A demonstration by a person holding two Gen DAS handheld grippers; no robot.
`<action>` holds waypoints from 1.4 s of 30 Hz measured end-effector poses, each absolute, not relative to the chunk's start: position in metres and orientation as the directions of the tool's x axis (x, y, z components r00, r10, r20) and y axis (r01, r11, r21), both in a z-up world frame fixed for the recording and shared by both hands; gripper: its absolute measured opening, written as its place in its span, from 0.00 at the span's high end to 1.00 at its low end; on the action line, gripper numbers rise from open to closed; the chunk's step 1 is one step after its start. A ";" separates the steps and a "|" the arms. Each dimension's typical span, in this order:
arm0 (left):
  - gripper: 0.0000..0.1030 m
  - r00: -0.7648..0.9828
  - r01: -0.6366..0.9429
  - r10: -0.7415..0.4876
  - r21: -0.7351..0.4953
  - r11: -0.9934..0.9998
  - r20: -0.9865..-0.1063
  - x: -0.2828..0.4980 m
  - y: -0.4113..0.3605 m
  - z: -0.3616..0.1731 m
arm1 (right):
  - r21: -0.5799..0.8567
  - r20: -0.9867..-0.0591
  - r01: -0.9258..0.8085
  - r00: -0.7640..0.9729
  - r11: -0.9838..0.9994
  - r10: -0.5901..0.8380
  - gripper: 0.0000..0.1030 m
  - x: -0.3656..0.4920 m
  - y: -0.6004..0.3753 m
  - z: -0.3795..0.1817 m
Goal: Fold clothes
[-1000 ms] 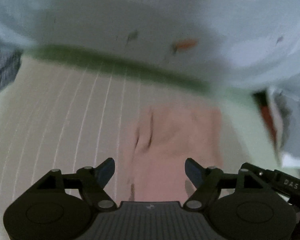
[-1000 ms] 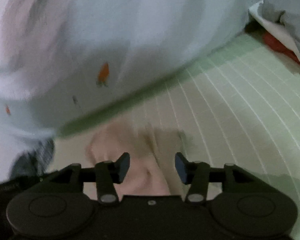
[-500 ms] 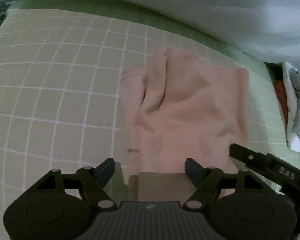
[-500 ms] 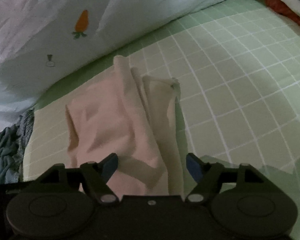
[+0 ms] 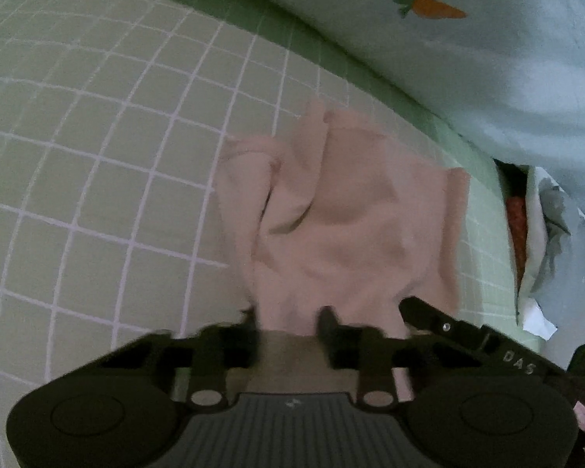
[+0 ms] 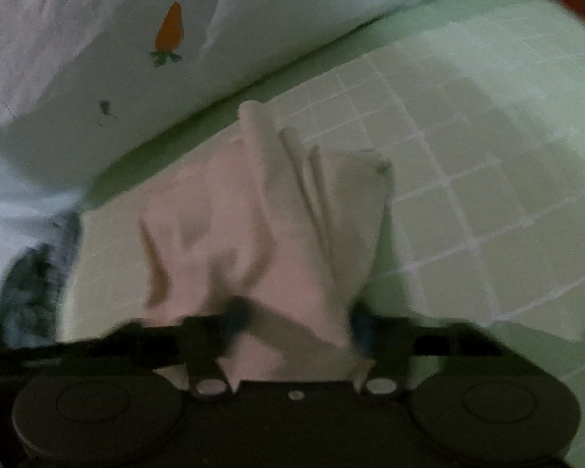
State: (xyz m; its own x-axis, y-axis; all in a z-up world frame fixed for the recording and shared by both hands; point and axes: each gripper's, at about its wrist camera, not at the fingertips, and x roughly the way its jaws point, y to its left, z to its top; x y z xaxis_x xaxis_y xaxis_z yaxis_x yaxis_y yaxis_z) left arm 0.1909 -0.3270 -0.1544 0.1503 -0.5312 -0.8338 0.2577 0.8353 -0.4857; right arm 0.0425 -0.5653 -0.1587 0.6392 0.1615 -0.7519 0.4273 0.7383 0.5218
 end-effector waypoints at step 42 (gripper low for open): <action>0.42 0.217 0.437 -0.450 -0.326 0.838 -0.866 0.013 -0.377 -0.131 | 0.454 -0.772 0.561 0.635 0.693 -0.008 0.74 -0.192 -0.601 -0.151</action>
